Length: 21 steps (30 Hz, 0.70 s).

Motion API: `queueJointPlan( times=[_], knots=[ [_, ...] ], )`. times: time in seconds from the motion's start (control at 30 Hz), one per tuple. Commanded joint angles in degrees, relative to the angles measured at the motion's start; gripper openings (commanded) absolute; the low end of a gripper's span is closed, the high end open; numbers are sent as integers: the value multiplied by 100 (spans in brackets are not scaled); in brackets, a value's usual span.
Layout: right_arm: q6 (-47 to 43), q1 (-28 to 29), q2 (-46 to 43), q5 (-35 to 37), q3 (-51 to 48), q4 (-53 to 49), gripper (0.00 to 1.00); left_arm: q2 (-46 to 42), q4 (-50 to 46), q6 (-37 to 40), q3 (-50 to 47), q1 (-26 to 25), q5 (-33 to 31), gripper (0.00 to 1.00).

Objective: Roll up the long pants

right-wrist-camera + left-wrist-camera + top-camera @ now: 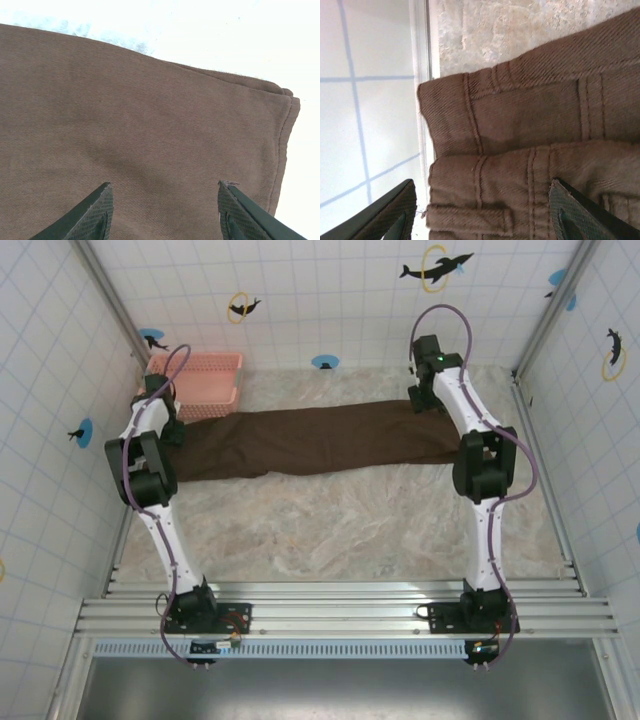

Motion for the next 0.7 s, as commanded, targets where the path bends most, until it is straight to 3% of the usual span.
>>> queueJointPlan(
  times=[0.0, 0.2, 0.23, 0.3, 0.37, 0.67],
  knots=[
    [-65, 117, -256, 71, 181, -166, 58, 248, -260, -199, 268, -10, 186, 69],
    [-85, 245, -202, 157, 226, -243, 58, 579, -405, -214, 353, -5, 372, 52],
    [-83, 262, -193, 167, 229, -251, 58, 595, -414, -206, 353, -4, 414, 46],
    [-92, 289, -171, 200, 246, -282, 58, 610, -409, -203, 328, -3, 400, 16],
    [-83, 306, -157, 200, 259, -306, 58, 616, -396, -257, 293, -2, 324, 3],
    [-26, 365, -18, 179, 271, -328, 58, 489, -386, -375, 343, 77, 373, 0]
  ],
)
